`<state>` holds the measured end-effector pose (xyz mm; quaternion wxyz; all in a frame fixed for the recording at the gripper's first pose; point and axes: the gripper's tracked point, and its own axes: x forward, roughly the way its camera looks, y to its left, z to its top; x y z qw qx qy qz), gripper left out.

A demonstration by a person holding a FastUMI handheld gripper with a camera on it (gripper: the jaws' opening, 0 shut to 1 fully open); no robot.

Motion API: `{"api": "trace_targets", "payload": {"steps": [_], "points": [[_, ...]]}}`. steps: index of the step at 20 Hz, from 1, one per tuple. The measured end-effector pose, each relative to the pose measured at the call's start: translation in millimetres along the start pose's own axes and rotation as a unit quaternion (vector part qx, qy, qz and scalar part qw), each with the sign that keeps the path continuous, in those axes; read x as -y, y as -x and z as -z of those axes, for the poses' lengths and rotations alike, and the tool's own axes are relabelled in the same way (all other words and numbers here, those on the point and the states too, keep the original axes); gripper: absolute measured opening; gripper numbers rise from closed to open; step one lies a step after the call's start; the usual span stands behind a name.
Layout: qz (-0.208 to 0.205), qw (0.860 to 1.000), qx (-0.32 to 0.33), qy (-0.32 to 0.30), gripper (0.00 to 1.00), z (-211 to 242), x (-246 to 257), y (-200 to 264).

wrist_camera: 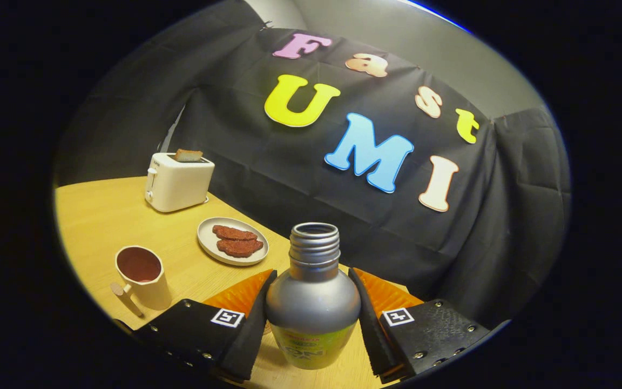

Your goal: Take the bottle from table, then pour the juice into the cup, finally place the bottle on the coaster

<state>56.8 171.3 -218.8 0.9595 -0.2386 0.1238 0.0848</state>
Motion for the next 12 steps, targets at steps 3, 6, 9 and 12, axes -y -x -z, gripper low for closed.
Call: {"api": "trace_targets", "payload": {"steps": [3, 6, 9, 12], "points": [[-0.017, 0.999, -0.012, 0.039, 0.78, -3.6, -19.0, -1.5], [-0.026, 0.996, -0.01, 0.087, 0.79, -13.2, -35.6, -1.7], [-0.021, 0.991, -0.016, 0.128, 0.79, -14.9, -49.5, -3.5], [-0.021, 0.987, -0.017, 0.159, 0.79, -17.7, -63.2, -5.6]]}}
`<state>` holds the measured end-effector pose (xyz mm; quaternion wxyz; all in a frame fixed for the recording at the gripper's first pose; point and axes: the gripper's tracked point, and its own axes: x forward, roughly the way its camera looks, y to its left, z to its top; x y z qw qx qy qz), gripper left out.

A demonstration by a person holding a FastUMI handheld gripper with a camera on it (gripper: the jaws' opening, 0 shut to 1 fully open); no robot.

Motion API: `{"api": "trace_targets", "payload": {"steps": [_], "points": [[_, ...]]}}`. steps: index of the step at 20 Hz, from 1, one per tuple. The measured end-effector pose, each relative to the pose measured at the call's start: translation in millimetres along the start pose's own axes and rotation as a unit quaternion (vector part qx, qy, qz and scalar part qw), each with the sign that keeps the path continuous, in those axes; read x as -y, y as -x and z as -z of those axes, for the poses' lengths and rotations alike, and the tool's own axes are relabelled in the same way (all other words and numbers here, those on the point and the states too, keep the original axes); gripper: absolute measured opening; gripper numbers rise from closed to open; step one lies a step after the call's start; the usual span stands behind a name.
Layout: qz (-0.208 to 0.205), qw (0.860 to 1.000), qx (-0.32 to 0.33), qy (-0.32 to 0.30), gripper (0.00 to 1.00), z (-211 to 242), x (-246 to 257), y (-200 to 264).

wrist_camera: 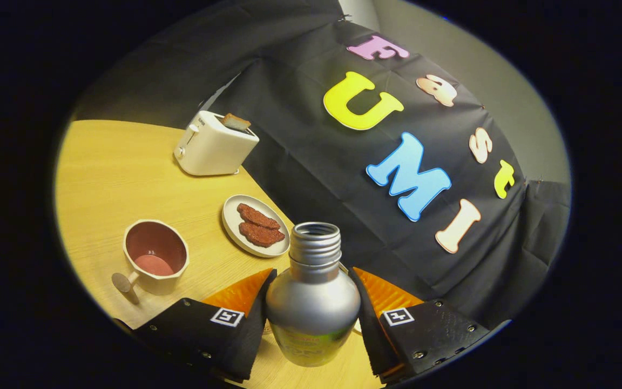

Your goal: Take the bottle from table, then pour the juice into the cup, finally place the bottle on the coaster

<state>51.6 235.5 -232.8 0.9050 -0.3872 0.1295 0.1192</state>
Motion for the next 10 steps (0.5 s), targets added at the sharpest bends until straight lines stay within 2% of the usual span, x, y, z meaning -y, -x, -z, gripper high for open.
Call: {"api": "trace_targets", "payload": {"steps": [10], "points": [[-0.03, 0.991, 0.011, 0.133, 0.79, -11.9, -32.7, -7.7]]}}
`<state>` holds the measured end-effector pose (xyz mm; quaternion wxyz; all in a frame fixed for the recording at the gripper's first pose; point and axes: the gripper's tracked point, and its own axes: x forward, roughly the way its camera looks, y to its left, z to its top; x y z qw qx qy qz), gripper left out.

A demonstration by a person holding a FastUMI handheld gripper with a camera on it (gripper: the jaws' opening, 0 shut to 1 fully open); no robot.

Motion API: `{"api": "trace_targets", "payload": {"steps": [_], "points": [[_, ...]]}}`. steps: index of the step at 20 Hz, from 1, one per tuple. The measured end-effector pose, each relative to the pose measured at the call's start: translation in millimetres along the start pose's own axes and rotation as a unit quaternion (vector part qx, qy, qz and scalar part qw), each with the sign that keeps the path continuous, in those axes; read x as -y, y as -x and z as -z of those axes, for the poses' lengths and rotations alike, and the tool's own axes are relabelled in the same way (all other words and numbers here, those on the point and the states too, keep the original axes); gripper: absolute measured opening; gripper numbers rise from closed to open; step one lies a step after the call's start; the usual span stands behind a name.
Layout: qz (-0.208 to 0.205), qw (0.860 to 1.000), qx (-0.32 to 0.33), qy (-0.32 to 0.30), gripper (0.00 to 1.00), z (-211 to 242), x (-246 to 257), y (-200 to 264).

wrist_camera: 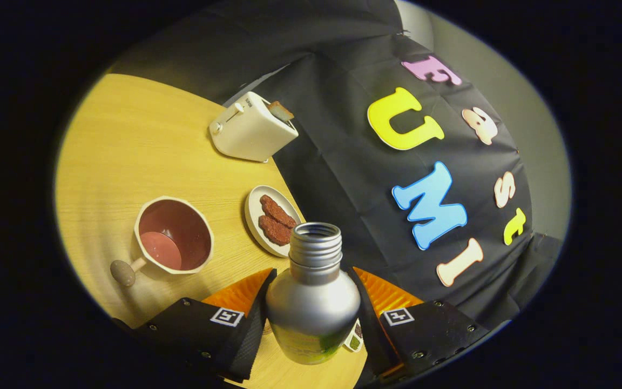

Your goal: Take the bottle from table, then pour the juice into the cup, finally place the bottle on the coaster

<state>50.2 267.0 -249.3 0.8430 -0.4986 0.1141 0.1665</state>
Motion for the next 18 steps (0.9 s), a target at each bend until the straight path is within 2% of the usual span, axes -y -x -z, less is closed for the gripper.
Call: {"api": "trace_targets", "payload": {"steps": [5, 9, 13, 18], "points": [[-0.016, 0.999, 0.006, 0.05, 0.79, -6.9, -11.3, -7.4], [-0.028, 0.998, 0.009, 0.061, 0.79, -15.2, -22.5, -12.8], [-0.004, 0.993, 0.014, 0.118, 0.79, -22.5, -14.5, -19.4], [0.02, 0.978, 0.019, 0.208, 0.79, -29.1, -12.0, -26.4]]}}
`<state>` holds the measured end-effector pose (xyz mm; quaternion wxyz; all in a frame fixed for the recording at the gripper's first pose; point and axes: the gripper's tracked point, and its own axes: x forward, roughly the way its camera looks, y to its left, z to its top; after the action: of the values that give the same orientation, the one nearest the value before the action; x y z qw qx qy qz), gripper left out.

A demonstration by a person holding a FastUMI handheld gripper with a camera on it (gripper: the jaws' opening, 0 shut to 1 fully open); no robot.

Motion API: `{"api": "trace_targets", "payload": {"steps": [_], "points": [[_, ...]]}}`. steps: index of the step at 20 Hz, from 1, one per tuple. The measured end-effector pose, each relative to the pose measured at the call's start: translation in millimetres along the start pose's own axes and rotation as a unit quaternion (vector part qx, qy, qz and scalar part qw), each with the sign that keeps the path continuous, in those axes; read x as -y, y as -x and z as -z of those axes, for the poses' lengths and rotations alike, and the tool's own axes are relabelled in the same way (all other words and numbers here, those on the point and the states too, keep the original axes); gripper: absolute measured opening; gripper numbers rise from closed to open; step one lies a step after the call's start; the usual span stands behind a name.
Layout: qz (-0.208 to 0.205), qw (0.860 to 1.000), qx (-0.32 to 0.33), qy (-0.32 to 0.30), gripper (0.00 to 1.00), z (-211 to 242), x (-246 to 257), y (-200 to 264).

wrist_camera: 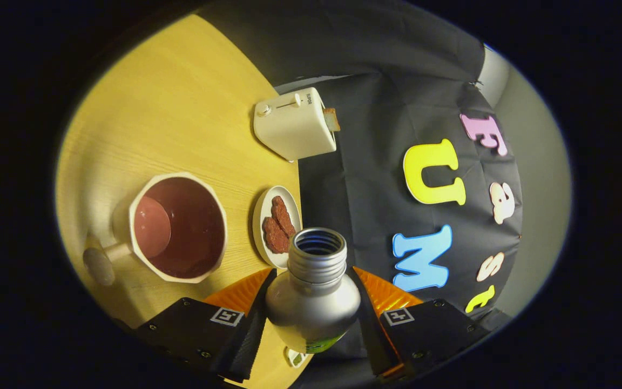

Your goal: Take the bottle from table, then pour the juice into the cup, finally place the bottle on the coaster

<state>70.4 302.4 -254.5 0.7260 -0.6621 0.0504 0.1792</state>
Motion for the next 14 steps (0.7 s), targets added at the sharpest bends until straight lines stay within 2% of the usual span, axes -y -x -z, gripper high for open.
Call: {"api": "trace_targets", "payload": {"steps": [14], "points": [[0.028, 0.994, 0.012, 0.109, 0.79, 2.2, 15.2, -5.2]]}}
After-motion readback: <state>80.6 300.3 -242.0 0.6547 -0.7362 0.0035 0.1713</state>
